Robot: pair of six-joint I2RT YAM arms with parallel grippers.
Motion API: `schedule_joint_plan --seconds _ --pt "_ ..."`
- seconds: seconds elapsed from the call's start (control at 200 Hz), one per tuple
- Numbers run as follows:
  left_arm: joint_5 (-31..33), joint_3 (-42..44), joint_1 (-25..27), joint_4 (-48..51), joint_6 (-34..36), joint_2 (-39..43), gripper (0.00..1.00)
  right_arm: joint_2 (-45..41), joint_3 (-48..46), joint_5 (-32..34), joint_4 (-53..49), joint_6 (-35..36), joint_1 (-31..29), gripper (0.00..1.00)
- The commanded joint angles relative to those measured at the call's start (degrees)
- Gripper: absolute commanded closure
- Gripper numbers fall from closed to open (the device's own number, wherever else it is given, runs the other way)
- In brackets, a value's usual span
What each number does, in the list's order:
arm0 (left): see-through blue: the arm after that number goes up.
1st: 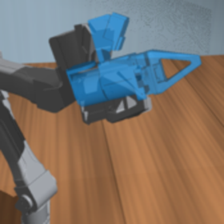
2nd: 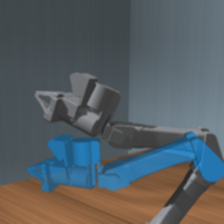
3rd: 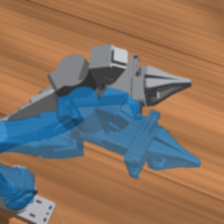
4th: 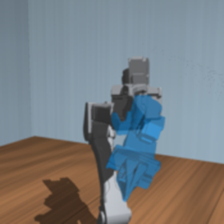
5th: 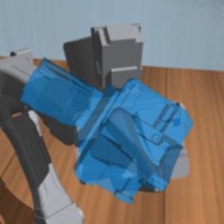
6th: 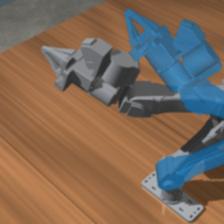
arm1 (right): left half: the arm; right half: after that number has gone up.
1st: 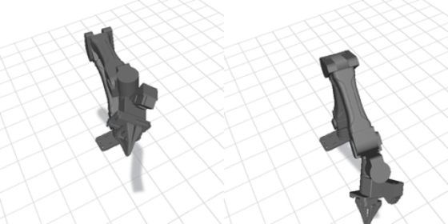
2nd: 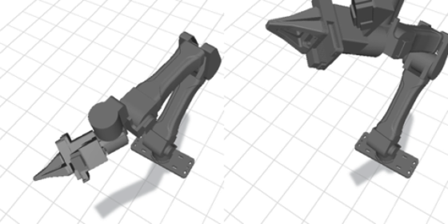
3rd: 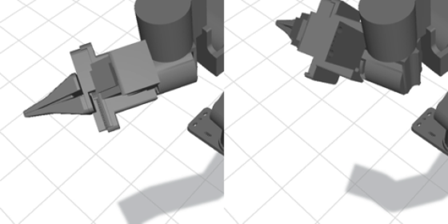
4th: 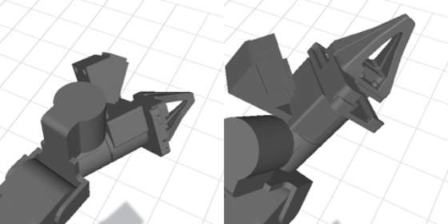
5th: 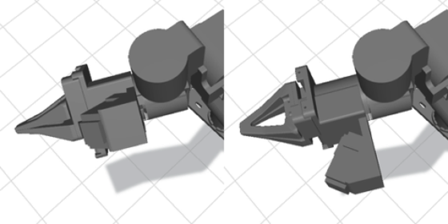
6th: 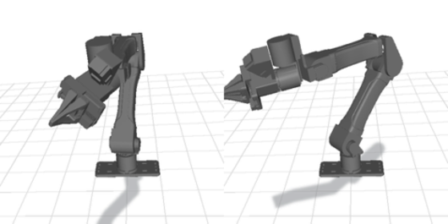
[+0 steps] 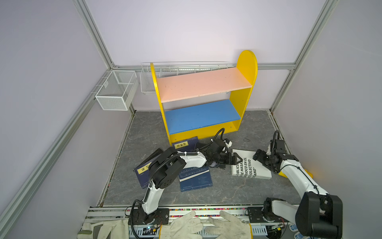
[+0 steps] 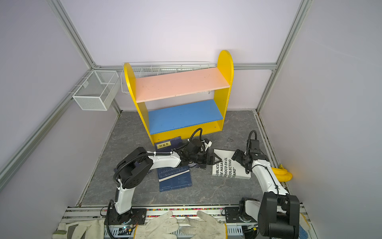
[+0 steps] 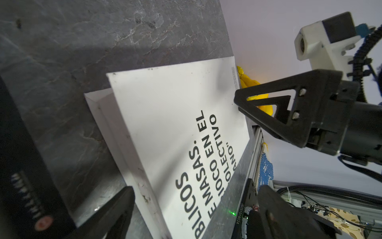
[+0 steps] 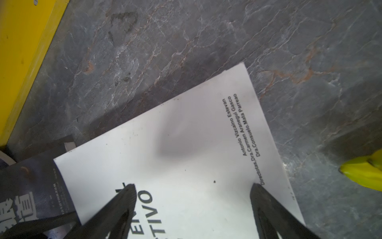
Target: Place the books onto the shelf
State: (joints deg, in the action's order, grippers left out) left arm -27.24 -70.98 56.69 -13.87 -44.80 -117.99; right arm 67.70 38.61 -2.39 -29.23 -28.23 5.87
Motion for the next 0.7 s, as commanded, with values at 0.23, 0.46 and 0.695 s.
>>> schedule_joint_plan --seconds 0.23,0.46,0.695 --pt "2.29 -1.7 0.53 -2.21 -2.29 -1.78 0.06 0.59 -1.67 -0.65 0.42 -0.09 0.13 0.11" --pt "2.63 -2.26 0.62 -2.92 -3.39 -2.44 0.05 0.5 -1.67 -0.77 0.23 -0.07 0.11 0.11" --pt "3.9 -4.22 0.69 -1.41 -4.63 -4.08 0.05 0.45 -2.69 -1.75 0.54 -0.25 0.18 0.11"
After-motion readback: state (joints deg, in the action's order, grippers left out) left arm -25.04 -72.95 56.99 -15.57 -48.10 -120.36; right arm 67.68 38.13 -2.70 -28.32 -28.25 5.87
